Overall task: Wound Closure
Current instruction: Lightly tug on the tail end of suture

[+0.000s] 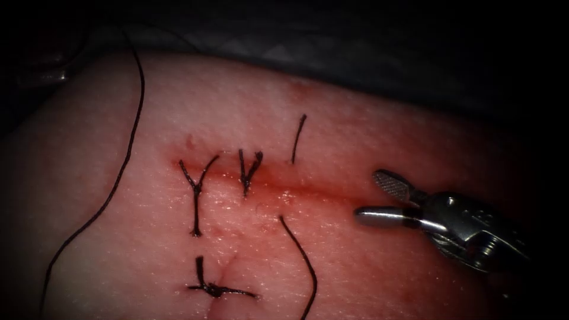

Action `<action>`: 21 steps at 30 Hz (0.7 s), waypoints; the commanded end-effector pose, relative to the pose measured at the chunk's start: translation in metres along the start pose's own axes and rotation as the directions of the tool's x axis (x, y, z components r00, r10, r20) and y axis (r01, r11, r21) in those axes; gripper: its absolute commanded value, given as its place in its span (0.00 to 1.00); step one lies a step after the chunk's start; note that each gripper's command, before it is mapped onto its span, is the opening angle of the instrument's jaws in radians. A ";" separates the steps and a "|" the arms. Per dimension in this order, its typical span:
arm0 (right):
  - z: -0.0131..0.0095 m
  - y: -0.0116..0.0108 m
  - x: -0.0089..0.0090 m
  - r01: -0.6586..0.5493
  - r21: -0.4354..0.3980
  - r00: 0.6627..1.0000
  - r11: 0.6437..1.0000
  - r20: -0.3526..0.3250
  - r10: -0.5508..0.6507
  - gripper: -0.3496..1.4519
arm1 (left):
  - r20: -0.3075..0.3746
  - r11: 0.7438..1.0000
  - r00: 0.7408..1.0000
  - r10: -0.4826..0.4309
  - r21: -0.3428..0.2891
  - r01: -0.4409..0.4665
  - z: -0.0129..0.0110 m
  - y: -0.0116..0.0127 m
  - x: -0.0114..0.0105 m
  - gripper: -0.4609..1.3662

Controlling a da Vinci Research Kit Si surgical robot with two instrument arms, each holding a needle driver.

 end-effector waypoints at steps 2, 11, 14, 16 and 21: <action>0.0014 0.0006 0.0003 -0.027 -0.008 1.000 1.000 -0.009 0.027 0.73 | 0.000 1.000 1.000 0.000 -0.006 0.000 0.0001 0.0000 0.0000 0.06; 0.0058 0.0038 -0.0002 -0.050 -0.054 0.999 0.997 0.014 0.050 0.71 | -0.004 1.000 1.000 0.000 -0.010 0.000 0.0002 0.0001 0.0000 0.06; 0.0071 0.0046 -0.0006 -0.055 -0.049 0.998 0.997 0.012 0.056 0.72 | -0.003 1.000 1.000 0.000 -0.009 0.000 0.0003 0.0001 0.0000 0.06; 0.0078 0.0048 -0.0008 -0.059 -0.043 0.998 0.997 0.014 0.059 0.72 | -0.003 1.000 1.000 0.000 -0.009 0.000 0.0003 0.0001 0.0000 0.06; 0.0093 0.0045 -0.0007 -0.061 -0.040 0.998 0.997 0.019 0.061 0.72 | -0.003 1.000 1.000 0.000 -0.009 0.000 0.0003 0.0001 0.0000 0.06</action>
